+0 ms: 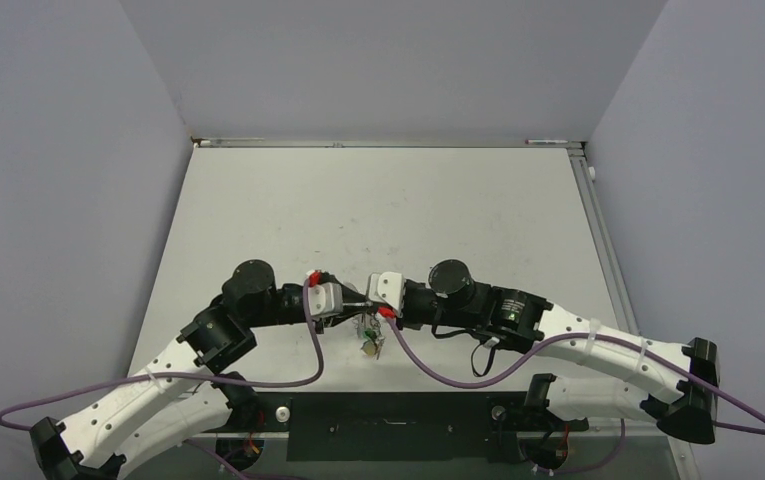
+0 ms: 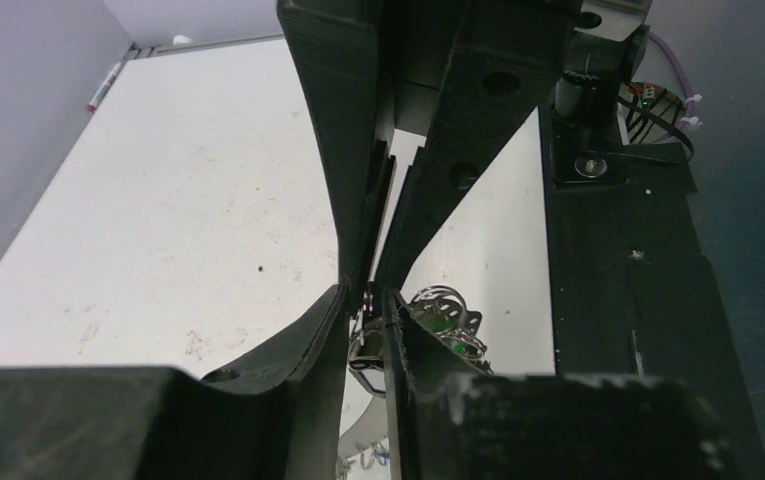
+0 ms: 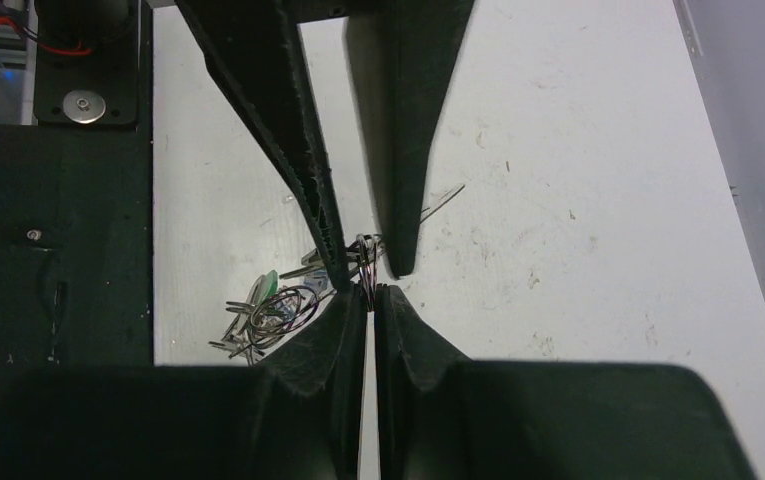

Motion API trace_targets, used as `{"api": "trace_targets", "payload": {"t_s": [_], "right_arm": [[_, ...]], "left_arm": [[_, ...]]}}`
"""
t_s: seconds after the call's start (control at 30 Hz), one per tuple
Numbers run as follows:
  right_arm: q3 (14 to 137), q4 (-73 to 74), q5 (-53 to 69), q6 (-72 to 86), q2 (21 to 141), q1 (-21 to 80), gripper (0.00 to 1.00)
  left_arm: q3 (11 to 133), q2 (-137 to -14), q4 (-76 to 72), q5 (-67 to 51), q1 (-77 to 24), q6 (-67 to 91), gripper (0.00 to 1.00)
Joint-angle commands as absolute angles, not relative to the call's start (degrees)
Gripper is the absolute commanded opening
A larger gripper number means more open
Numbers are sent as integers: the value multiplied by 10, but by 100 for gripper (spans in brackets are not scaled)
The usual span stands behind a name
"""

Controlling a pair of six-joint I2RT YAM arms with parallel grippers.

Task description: Put the keys on the keyring

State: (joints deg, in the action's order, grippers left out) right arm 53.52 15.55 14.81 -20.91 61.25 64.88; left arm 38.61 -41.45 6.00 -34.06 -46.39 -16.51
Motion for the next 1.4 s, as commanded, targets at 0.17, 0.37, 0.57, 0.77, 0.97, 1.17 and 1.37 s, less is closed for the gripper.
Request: {"api": "trace_targets", "payload": {"t_s": [0.17,0.37,0.57,0.77,0.97,1.17,1.37], "right_arm": [[513,74,99,-209,561,649,5],[499,48,67,-201,532,649,5],[494,37,38,-193,520,648,5],[494,36,40,-192,519,649,5],[491,30,36,-190,514,649,5],[490,27,27,-187,512,649,5],[489,27,25,-186,510,649,5]], "left_arm": [[384,-378,-21,-279,-464,-158,59],[378,-378,-29,-243,-464,-158,60],[372,-395,-53,-222,-464,-142,60],[369,-425,-77,-220,-471,-121,58],[369,-440,-77,-223,-478,-117,57],[372,-457,-68,-227,-487,-115,54],[374,-478,-59,-205,-512,-117,49]]}}
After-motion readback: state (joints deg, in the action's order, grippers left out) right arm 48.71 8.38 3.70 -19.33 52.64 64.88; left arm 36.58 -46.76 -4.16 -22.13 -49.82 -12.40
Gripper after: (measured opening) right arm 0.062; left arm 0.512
